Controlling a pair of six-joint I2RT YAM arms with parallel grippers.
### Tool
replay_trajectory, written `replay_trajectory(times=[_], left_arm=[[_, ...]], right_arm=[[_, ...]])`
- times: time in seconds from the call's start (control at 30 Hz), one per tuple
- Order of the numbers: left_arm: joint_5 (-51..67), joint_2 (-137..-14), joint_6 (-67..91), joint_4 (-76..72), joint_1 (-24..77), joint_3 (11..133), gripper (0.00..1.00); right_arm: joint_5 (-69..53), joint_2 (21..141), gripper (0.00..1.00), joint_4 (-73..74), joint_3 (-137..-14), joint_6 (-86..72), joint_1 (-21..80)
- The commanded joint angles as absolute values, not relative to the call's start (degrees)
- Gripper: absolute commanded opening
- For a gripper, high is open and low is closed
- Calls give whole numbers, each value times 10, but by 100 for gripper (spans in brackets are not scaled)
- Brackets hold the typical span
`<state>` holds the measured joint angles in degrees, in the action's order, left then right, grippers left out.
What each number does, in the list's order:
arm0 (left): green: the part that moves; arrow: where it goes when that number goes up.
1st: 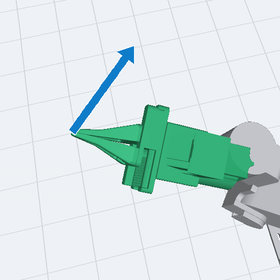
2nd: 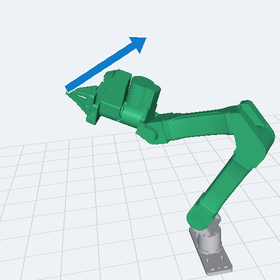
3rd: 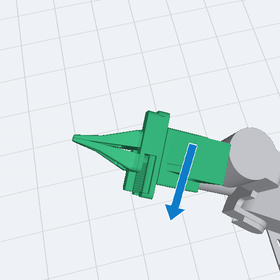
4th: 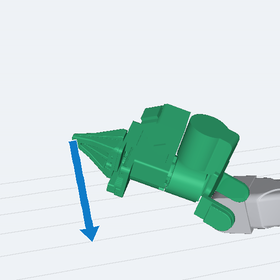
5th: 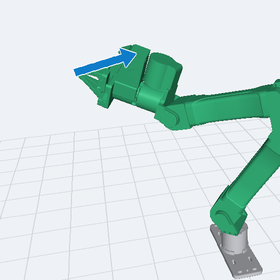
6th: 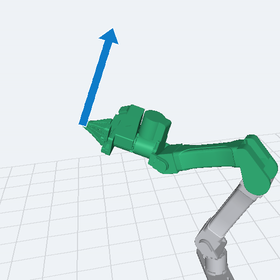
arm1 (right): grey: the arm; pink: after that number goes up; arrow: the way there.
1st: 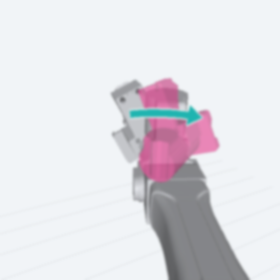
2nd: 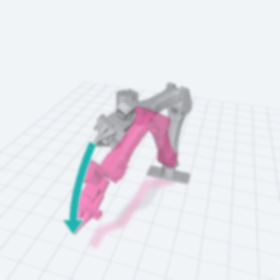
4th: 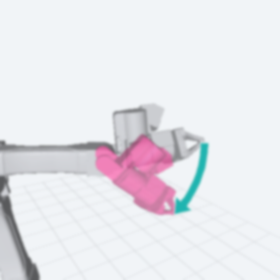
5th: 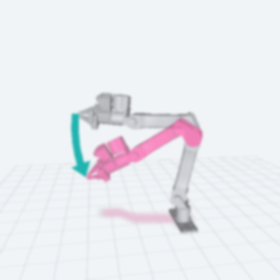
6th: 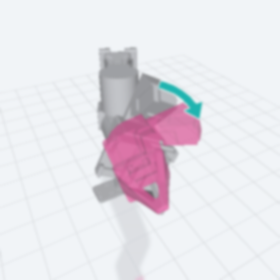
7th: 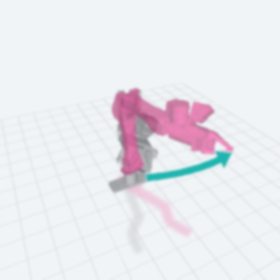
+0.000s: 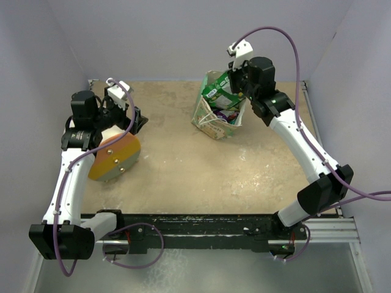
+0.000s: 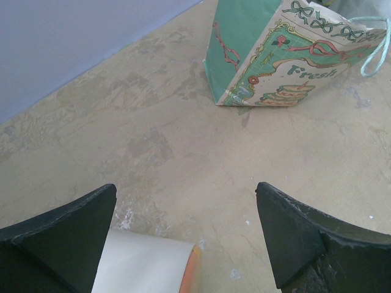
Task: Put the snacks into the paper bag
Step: Place the snack in the paper bag.
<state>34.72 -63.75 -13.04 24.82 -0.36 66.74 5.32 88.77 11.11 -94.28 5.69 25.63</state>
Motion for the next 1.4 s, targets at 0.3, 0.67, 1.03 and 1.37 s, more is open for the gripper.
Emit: replay_trajectory(times=[0.3,0.67,1.03,1.37], left_arm=[[363,-629,-136,223,-9,666,99],[366,-629,-136,223,-9,666,99],[367,-627,-137,223,-9,663,99],[370,-625,-137,222,-9,659,99]], right_arm=[[90,880,0,61,-988,41,272],[46,879,0,77,-985,-20,272],[50,878,0,62,-945,-96,268],[54,871,0,52,-916,-131,243]])
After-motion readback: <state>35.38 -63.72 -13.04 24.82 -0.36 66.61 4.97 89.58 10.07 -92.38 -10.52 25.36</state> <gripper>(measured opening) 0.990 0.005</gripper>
